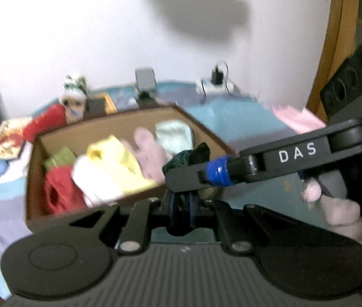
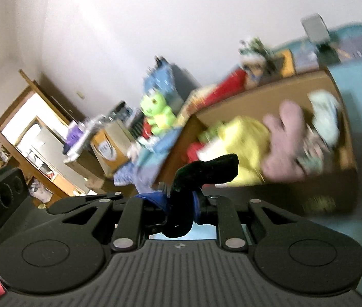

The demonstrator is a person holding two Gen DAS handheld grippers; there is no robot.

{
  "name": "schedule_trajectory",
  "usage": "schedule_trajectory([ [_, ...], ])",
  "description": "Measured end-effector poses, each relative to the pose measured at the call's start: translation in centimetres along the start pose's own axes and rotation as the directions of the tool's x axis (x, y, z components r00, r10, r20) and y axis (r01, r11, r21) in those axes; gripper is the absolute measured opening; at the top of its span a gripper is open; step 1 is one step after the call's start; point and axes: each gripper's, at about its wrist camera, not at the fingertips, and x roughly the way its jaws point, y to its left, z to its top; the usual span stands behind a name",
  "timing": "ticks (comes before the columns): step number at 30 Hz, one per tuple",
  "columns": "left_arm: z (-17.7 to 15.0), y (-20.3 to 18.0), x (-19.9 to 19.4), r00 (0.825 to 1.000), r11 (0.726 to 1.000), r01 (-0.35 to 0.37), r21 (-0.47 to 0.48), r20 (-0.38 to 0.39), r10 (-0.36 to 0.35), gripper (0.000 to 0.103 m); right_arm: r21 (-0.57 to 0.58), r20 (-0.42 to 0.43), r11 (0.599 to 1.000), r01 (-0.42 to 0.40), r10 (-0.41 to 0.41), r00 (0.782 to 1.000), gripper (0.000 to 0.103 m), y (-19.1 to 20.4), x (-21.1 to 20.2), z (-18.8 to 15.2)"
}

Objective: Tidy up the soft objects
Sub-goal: 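Lower the black sock into the box and open the right gripper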

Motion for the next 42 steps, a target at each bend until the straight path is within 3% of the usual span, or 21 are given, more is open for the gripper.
schedule_trajectory([
  [6,2.8,2.0,0.2,0.993,0.999,-0.042,0.012,0.113,0.041,0.005,-0.100,0.086,0.995,0.002,0.006,0.996,0.000,1.4,1.3,3.6],
  [10,4.3,3.6,2.5,0.989,0.998,-0.066,-0.021,0.131,0.068,0.005,-0.124,0.114,0.991,0.043,-0.029,0.993,0.000,0.6,3.0,5.5],
  [17,5.3,6.4,5.2,0.974,0.982,-0.180,-0.052,0.134,0.185,0.006,-0.105,0.108,0.995,0.001,0.011,0.994,0.001,-0.6,7.3,7.8],
  [18,5.3,7.0,5.6,0.968,0.976,-0.209,-0.060,0.126,0.215,0.006,-0.103,0.096,0.995,-0.008,0.018,0.995,0.006,-0.6,8.3,8.1],
  [22,4.9,9.2,7.1,0.943,0.943,-0.320,-0.094,0.065,0.327,0.007,-0.104,0.051,0.995,-0.005,0.011,0.999,0.007,-0.7,11.5,8.1],
  [24,4.0,10.2,8.1,0.938,0.933,-0.343,-0.107,0.018,0.346,0.017,-0.126,0.042,0.991,0.050,-0.045,0.998,0.008,-0.6,12.5,7.8],
  [25,3.6,10.6,8.7,0.935,0.929,-0.354,-0.108,-0.008,0.356,0.028,-0.121,0.034,0.990,0.074,-0.071,0.997,0.008,-0.8,12.9,7.6],
  [27,2.7,11.0,9.7,0.927,0.922,-0.374,-0.098,-0.056,0.370,0.037,-0.088,0.013,0.991,0.101,-0.100,0.995,0.009,-1.7,13.3,7.5],
  [29,2.0,11.3,10.0,0.921,0.916,-0.387,-0.107,-0.090,0.378,0.067,-0.049,-0.001,0.989,0.138,-0.138,0.990,0.009,-2.5,13.3,7.4],
  [39,3.2,11.9,8.3,0.931,0.913,-0.365,-0.184,-0.103,0.351,0.068,0.010,0.039,0.990,0.141,-0.141,0.989,0.010,-2.0,10.7,7.3],
  [42,3.8,11.5,7.8,0.924,0.906,-0.380,-0.189,-0.126,0.361,0.069,-0.022,0.046,0.982,0.185,-0.184,0.982,0.011,-1.0,10.1,7.0],
])
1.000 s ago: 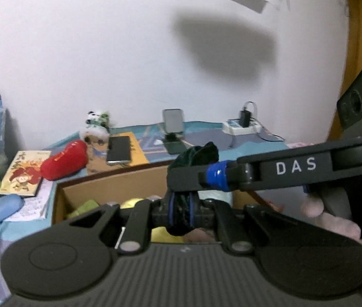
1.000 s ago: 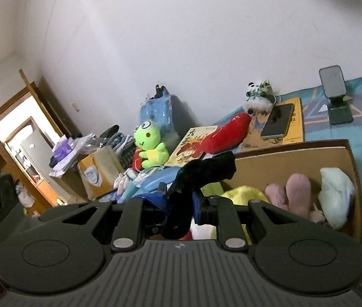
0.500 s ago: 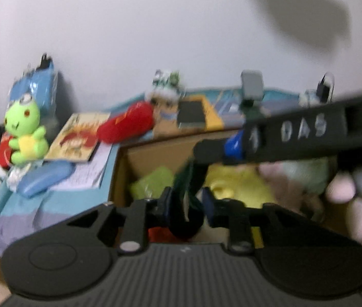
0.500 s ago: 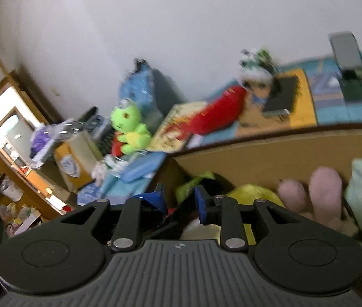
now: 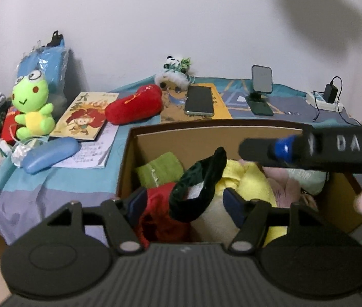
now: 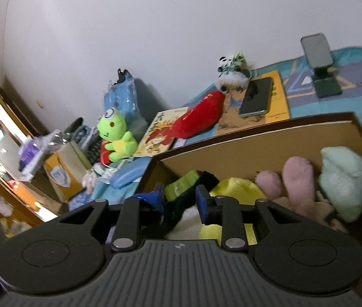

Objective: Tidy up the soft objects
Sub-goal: 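Lower the black sock into the box and open the right gripper, then move the right gripper to the red-and-white patterned cloth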

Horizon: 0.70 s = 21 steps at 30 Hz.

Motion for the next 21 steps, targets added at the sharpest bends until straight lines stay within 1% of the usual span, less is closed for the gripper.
schedule_trajectory([
  [5,0.2,-0.7,-1.7,0.999,0.999,-0.041,0.017,-0.013,0.041,0.071,-0.076,0.013,0.992,0.100,-0.099,0.995,0.011,1.4,-1.4,-0.8],
  [7,0.1,-0.8,-2.5,0.998,0.998,-0.059,0.022,-0.011,0.059,0.074,-0.082,0.011,0.991,0.108,-0.108,0.994,0.010,1.7,-1.9,-1.2],
  [9,-0.1,-0.9,-3.2,0.996,0.996,-0.089,0.028,-0.012,0.090,0.079,-0.077,0.007,0.991,0.106,-0.106,0.994,0.010,1.9,-2.5,-1.6],
  [11,-0.4,-0.9,-3.9,0.993,0.993,-0.119,0.027,-0.014,0.119,0.095,-0.083,0.008,0.989,0.119,-0.119,0.993,0.010,2.4,-2.9,-2.0],
  [14,-0.9,-1.0,-4.9,0.989,0.988,-0.148,0.036,-0.002,0.149,0.094,-0.115,0.008,0.981,0.157,-0.157,0.988,0.010,3.2,-3.4,-2.6],
  [16,-1.2,-1.0,-5.4,0.988,0.988,-0.153,0.036,-0.003,0.154,0.094,-0.137,0.018,0.975,0.174,-0.173,0.985,0.010,3.7,-3.8,-3.1],
  [21,-1.8,-1.2,-6.0,0.986,0.986,-0.163,0.036,-0.019,0.164,0.094,-0.155,0.025,0.972,0.175,-0.173,0.985,0.010,4.4,-4.9,-4.0],
])
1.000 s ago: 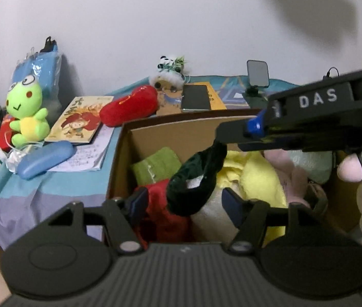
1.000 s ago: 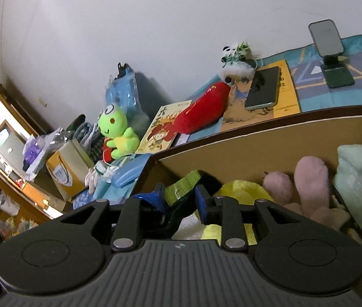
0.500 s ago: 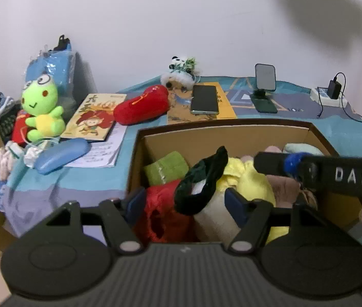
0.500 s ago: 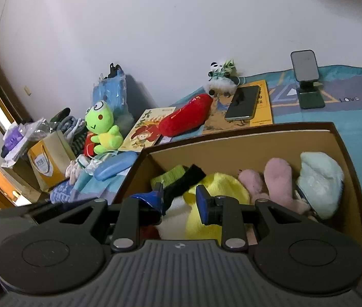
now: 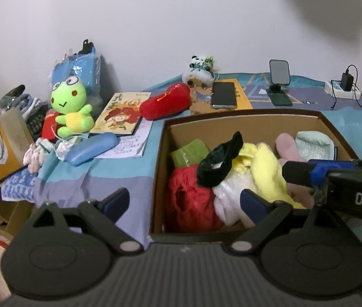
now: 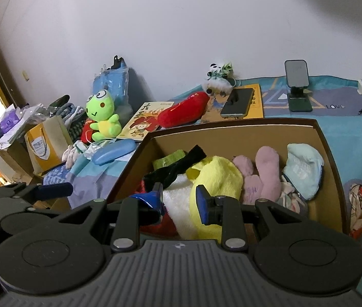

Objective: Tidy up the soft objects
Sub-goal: 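Move the right gripper to the red-and-white patterned cloth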

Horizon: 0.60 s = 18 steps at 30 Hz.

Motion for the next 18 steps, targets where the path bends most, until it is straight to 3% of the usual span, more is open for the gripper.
schedule_trajectory([
  [9,-1.9,-1.5,-0.6,0.999,0.999,0.034,0.041,-0.035,-0.033,0.093,0.004,-0.014,1.000,0.021,-0.021,1.000,0.010,-0.2,-1.1,-1.7],
  [18,-5.4,-4.5,0.4,0.976,0.979,0.183,0.087,-0.132,-0.171,0.077,0.051,-0.104,0.998,0.047,-0.042,0.994,0.011,-2.7,-2.0,-5.1],
])
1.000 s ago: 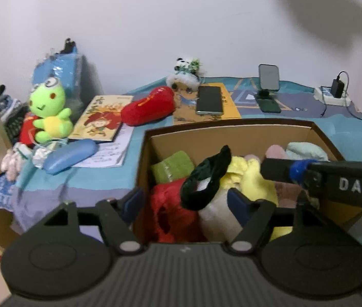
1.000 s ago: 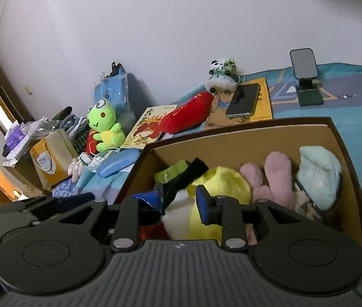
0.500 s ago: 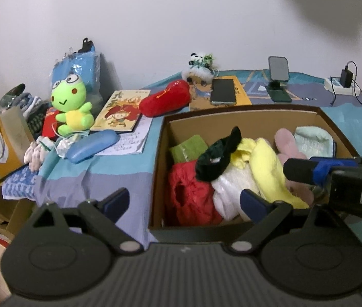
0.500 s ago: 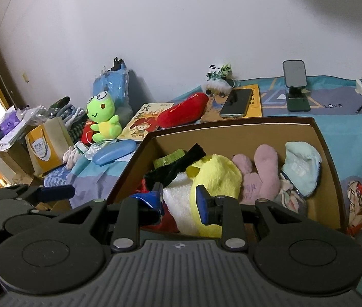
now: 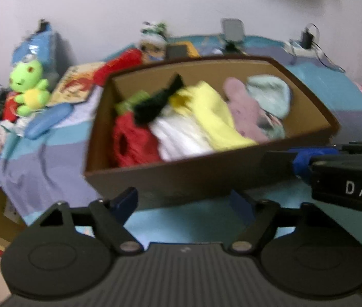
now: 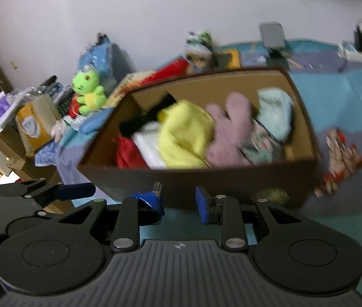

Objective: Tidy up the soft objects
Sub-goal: 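Move the right gripper to the red-and-white patterned cloth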

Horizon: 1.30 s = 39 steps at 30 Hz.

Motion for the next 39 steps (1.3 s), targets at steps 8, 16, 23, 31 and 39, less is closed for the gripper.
schedule_trajectory([
  [8,-1.2,-6.0,1.9,0.984,0.975,0.180,0.131,-0.030,-0.178,0.069,0.118,-0.056,0.988,0.104,-0.098,0.994,0.010,-5.4,-1.0,-2.8],
  [16,-1.0,-13.7,3.8,0.949,0.907,0.307,0.288,-0.022,-0.314,0.061,0.277,-0.071,0.939,0.203,-0.191,0.979,0.009,-12.6,-3.3,-5.0],
  [23,0.0,-21.6,5.4,0.942,0.850,0.289,0.441,0.029,-0.335,0.053,0.391,-0.043,0.890,0.236,-0.238,0.970,0.008,-19.8,-5.8,-4.9],
  [31,3.2,-26.3,9.5,0.981,0.886,0.073,0.457,0.128,-0.147,0.062,0.455,-0.013,0.873,0.172,-0.187,0.982,0.009,-26.0,-6.3,-3.1],
  [39,4.7,-28.5,14.5,0.995,0.929,-0.081,0.361,0.076,0.058,0.070,0.436,-0.031,0.896,0.082,-0.076,0.997,0.010,-29.0,-4.5,-1.6],
])
